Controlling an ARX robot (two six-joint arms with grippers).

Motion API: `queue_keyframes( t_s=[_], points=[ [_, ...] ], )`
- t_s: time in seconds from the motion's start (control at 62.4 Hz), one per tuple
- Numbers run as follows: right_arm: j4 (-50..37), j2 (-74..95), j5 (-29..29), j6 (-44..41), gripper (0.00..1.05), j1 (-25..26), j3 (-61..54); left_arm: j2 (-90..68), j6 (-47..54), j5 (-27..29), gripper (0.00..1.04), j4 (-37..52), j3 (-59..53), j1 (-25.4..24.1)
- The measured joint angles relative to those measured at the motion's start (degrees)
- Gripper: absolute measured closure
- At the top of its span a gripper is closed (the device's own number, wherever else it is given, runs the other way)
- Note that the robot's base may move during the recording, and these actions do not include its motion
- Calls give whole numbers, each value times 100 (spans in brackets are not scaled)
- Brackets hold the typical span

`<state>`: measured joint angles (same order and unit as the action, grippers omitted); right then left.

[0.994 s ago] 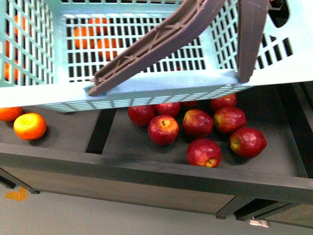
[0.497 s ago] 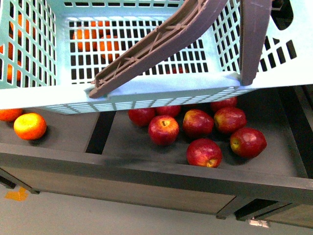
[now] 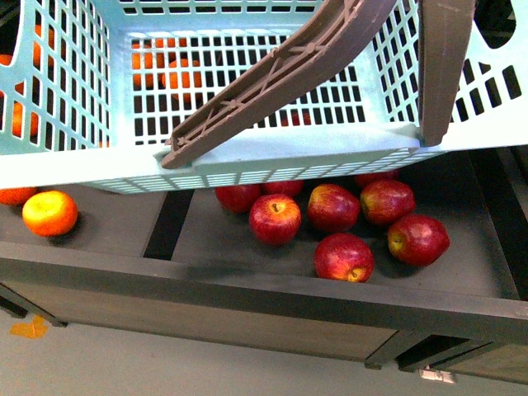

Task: Pick mango and avocado into basket

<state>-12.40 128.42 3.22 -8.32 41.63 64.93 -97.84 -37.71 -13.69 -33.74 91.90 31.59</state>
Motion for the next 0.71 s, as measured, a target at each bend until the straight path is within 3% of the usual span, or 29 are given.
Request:
queue_keyframes(
  t_s=[0.369, 0.705],
  points=[
    [337, 1572, 81, 48, 9, -525, 1471, 0, 0, -22, 88, 0, 0, 0],
    [752, 2308, -28, 304, 9, -601, 2656, 0, 0, 0, 88, 0, 0, 0]
  ],
)
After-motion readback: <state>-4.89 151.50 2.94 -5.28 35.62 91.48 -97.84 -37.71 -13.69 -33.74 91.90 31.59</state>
